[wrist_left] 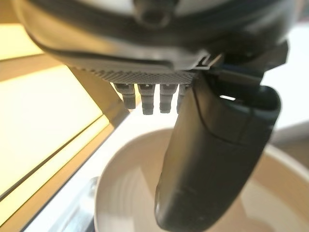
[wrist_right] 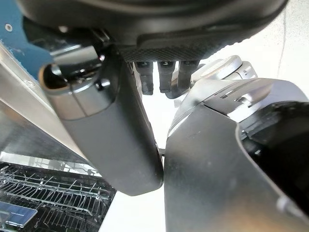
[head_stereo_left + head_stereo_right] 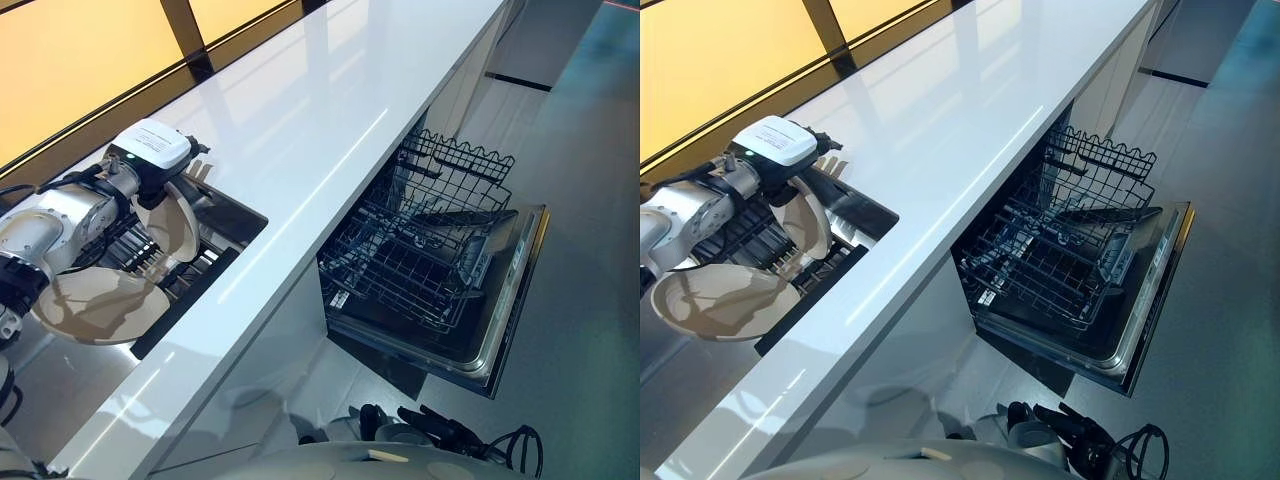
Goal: Pick up plates and place into dishwasher.
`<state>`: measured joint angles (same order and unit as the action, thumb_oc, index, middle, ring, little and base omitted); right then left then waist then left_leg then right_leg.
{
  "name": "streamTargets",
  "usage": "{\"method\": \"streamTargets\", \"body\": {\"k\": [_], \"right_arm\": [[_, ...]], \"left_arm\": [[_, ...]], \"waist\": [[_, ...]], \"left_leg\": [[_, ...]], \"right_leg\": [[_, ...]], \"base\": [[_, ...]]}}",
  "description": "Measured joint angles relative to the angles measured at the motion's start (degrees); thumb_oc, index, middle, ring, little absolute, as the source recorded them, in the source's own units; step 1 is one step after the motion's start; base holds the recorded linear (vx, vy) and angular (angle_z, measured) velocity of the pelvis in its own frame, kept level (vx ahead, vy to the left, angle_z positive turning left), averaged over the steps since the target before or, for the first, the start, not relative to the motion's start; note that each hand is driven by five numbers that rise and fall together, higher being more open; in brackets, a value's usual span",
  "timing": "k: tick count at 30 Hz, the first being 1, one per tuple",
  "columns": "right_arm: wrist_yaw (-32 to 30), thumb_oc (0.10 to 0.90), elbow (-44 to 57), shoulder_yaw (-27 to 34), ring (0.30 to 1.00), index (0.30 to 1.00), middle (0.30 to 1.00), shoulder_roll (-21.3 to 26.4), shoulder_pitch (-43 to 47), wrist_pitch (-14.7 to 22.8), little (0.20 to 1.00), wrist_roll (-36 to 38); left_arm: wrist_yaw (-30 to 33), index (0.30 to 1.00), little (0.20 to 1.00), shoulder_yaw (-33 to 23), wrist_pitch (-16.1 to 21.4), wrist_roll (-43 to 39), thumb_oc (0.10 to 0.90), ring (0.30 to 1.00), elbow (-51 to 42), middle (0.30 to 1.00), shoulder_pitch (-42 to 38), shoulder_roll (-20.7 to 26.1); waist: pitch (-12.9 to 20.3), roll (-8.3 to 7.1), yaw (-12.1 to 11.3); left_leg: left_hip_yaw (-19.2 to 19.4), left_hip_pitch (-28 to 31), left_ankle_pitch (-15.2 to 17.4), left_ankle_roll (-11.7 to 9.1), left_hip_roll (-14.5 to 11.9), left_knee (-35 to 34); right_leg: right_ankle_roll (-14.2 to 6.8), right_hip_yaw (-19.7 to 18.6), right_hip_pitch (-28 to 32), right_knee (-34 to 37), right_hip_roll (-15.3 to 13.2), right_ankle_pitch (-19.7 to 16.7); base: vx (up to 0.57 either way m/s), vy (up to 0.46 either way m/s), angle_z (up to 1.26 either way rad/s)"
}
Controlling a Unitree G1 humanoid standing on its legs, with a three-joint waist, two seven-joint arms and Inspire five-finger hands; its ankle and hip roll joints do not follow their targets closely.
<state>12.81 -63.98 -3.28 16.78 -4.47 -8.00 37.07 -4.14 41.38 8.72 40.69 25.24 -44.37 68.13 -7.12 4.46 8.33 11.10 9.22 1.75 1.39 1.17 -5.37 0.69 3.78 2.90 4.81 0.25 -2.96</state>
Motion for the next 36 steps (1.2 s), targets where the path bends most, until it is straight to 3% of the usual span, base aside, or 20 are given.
{"method": "streamTargets", "body": {"k": [3, 4, 6, 7, 8, 16, 31, 36], "right_arm": [[-0.15, 0.800, -0.01, 0.01, 0.900, 0.900, 0.900, 0.00, 0.04, -0.07, 0.900, 0.01], [-0.17, 0.800, 0.01, 0.01, 0.900, 0.900, 0.900, 0.01, 0.14, -0.13, 0.900, 0.02], [-0.19, 0.800, 0.01, 0.00, 0.900, 0.900, 0.900, 0.01, 0.40, -0.21, 0.900, 0.01], [-0.19, 0.800, 0.00, -0.01, 0.900, 0.900, 0.900, 0.00, 0.50, -0.38, 0.900, 0.01], [-0.20, 0.800, 0.00, -0.01, 0.900, 0.900, 0.900, 0.00, 0.54, -0.54, 0.900, 0.01], [-0.22, 0.800, -0.14, -0.01, 0.900, 0.900, 0.900, 0.13, 0.54, -0.57, 0.900, 0.04], [0.00, 0.800, -0.61, -0.01, 0.900, 0.900, 0.900, 0.12, 0.87, -0.36, 0.900, 0.06], [0.27, 0.800, -1.00, 0.01, 0.900, 0.900, 0.900, 0.12, 1.04, 0.25, 0.900, 0.05]], "left_arm": [[-2.76, 0.900, 0.900, 0.50, -0.04, 2.03, 0.800, 0.900, 0.32, 0.900, -0.41, -0.01], [-3.66, 0.829, 0.818, 0.97, 0.15, 2.17, 0.718, 0.829, 0.35, 0.829, -1.57, -0.02], [-5.67, 0.571, 0.516, 1.71, 0.30, 2.29, 0.416, 0.571, 0.44, 0.571, -3.53, -0.03], [-6.79, 0.507, 0.442, 1.72, 0.37, 2.51, 0.342, 0.507, 0.43, 0.507, -4.25, -0.03], [-7.40, 0.300, 0.200, 1.77, 0.39, 3.07, 0.100, 0.300, 0.44, 0.300, -4.81, -0.03], [-6.79, 0.300, 0.200, 6.89, 1.49, 6.14, 0.100, 0.300, 0.63, 0.300, -8.57, 0.19], [2.76, 0.300, 0.200, 7.32, 1.31, 5.94, 0.100, 0.300, 0.26, 0.300, -8.69, 0.19], [8.01, 0.300, 0.200, 6.07, -0.57, 4.06, 0.100, 0.300, 0.21, 0.300, -6.84, 0.17]], "waist": [[-0.48, -0.01, -0.17], [-0.52, -0.07, -0.28], [-0.55, -0.07, -0.33], [-0.57, -0.04, -0.25], [-0.58, -0.02, -0.18], [-0.75, 0.23, -0.67], [-1.33, -0.08, -1.90], [-1.84, -0.50, -2.03]], "left_leg": [[-0.06, 0.00, 0.00, 0.00, -0.03, 0.01], [-0.10, -0.01, 0.00, 0.00, -0.02, 0.00], [-0.12, -0.01, 0.00, 0.00, 0.03, 0.01], [-0.16, -0.01, 0.00, 0.00, 0.04, 0.01], [-0.21, -0.01, 0.00, 0.00, 0.04, 0.01], [-0.44, -0.05, -0.01, 0.01, 0.08, -0.01], [-0.90, -0.26, -0.06, 0.10, 0.20, 0.01], [-1.12, -0.25, -0.09, 0.15, 0.21, 0.05]], "right_leg": [[0.00, 0.06, 0.01, -0.03, 0.02, 0.00], [0.00, 0.07, 0.02, -0.03, 0.01, 0.00], [0.00, 0.08, 0.02, -0.04, -0.03, 0.00], [0.00, 0.08, 0.02, -0.04, -0.04, 0.00], [0.00, 0.08, 0.02, -0.04, -0.04, -0.01], [0.00, 0.19, 0.07, -0.05, -0.11, -0.01], [-0.03, 0.42, 0.01, -0.08, -0.24, -0.02], [-0.03, 0.52, 0.02, -0.09, -0.24, -0.02]], "base": [[0.00, 0.000, 0.00], [0.00, 0.000, 0.00], [0.00, 0.000, 0.00], [0.00, 0.000, 0.00], [0.00, 0.000, 0.00], [0.00, 0.003, 0.02], [0.00, 0.000, 0.00], [0.00, 0.000, 0.00]]}}
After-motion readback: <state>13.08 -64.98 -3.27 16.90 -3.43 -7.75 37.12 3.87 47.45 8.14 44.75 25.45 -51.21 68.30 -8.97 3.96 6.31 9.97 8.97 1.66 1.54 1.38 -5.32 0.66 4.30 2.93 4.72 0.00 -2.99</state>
